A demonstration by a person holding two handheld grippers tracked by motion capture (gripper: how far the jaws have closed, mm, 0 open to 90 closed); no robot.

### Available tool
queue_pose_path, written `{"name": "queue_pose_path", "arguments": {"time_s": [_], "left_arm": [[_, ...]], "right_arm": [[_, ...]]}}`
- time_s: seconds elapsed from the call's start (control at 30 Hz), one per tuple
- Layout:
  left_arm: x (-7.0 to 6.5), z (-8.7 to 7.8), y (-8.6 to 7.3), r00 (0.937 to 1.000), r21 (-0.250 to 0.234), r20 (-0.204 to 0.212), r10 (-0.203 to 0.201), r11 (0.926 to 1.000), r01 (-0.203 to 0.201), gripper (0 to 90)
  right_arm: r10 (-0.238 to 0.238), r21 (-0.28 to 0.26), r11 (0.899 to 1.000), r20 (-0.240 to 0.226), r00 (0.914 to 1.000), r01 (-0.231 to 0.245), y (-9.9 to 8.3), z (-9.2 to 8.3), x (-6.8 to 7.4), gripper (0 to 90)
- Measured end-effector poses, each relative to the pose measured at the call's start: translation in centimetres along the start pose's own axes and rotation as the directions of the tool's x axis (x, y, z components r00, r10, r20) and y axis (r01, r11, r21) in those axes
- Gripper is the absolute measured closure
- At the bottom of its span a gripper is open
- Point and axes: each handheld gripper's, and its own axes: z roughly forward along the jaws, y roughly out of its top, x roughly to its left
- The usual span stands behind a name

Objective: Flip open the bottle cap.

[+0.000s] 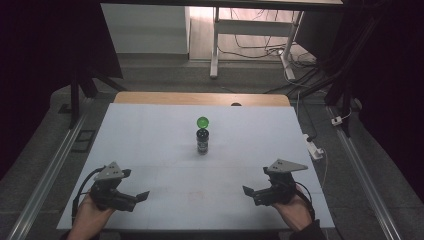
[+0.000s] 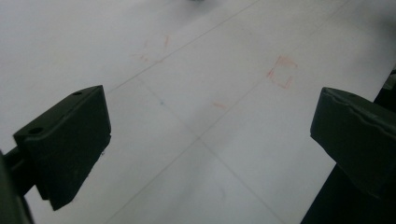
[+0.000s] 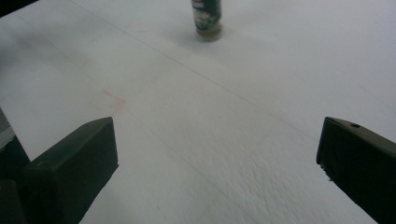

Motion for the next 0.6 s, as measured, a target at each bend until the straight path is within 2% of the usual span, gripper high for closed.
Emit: {"name": "queue_pose_path", "arguments": {"time_s": [0.27,0.47,0.6], "left_arm": [[0.7,-2.7,-2.6,0.9963,-0.030,-0.052,-0.068,0.9973,0.066,0.0],[1.3,-3.8,-4.1,0.9917,-0.034,-0.072,-0.106,0.9940,0.104,0.0],[1.4,-4.3,-4.9,0.9892,-0.032,-0.087,-0.118,0.9927,0.116,0.0]], "right_arm": [[0.040,0.002,0.999,0.085,0.9956,-0.040,-2.5,-2.7,-1.0,0.0],[0.090,0.018,0.996,0.111,0.9897,-0.092,-4.2,-4.2,-1.6,0.0],[0.100,0.028,0.994,0.131,0.9864,-0.105,-5.0,-4.9,-1.6,0.0]]}}
